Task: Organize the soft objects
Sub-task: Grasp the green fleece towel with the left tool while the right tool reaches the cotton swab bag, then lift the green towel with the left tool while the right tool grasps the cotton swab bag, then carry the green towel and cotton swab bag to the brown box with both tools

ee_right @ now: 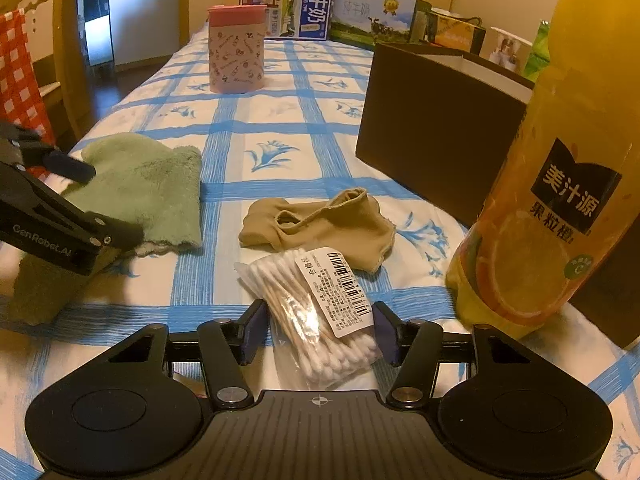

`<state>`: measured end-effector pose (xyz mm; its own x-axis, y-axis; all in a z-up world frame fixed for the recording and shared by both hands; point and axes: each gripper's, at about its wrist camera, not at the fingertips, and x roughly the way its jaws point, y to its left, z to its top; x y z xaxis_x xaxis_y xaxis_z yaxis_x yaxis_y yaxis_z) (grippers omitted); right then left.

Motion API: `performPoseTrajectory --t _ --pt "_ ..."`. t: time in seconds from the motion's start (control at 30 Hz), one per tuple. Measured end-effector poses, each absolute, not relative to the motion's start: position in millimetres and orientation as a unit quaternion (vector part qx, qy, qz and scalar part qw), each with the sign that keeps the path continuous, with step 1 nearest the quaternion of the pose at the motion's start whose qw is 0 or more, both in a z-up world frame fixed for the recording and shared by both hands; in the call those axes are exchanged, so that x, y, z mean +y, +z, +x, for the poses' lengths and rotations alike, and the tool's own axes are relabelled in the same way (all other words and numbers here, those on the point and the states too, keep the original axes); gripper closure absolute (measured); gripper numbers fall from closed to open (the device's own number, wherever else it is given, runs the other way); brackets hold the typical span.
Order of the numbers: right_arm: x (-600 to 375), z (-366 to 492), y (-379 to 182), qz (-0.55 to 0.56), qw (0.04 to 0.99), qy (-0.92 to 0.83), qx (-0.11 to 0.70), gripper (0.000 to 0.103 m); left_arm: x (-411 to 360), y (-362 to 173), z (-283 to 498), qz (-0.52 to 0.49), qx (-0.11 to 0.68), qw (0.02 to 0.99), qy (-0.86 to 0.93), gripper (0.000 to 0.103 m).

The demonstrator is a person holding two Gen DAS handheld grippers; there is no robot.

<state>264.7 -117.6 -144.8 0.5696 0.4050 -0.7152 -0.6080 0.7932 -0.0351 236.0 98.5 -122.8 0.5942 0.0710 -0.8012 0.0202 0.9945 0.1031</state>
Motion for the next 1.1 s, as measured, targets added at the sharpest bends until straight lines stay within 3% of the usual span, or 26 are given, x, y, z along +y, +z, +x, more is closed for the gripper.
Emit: performPoseTrajectory --t 0.13,0.23,0.33,0.37,0.4,0.57,1.1 --pt "-120 266 -145 -0.128 0.876 0.289 0.365 0.046 105 -127 239 0.029 0.449 0.893 0.005 0.007" --pt "-120 266 -145 -0.126 0.876 0.288 0.365 0.046 108 -127 239 0.022 0.443 0.896 -0.006 0.016" --pt "-119 265 -144 -0.126 0.877 0.286 0.365 0.052 106 -123 236 0.024 0.435 0.9 -0.016 0.046" --pt "-119 264 -143 -0.126 0.878 0.284 0.365 0.055 106 -121 235 0.024 0.433 0.901 -0.019 0.065" --pt "-119 263 -142 -0.127 0.878 0.283 0.364 0.056 106 -119 235 0.019 0.433 0.901 -0.025 0.077" --pt "-124 256 -137 -0.121 0.88 0.281 0.363 0.06 105 -111 230 0.015 0.439 0.898 -0.027 0.082" --pt "-202 214 -77 0.011 0.9 0.252 0.356 0.06 97 -29 190 -0.013 0.377 0.925 -0.045 0.082"
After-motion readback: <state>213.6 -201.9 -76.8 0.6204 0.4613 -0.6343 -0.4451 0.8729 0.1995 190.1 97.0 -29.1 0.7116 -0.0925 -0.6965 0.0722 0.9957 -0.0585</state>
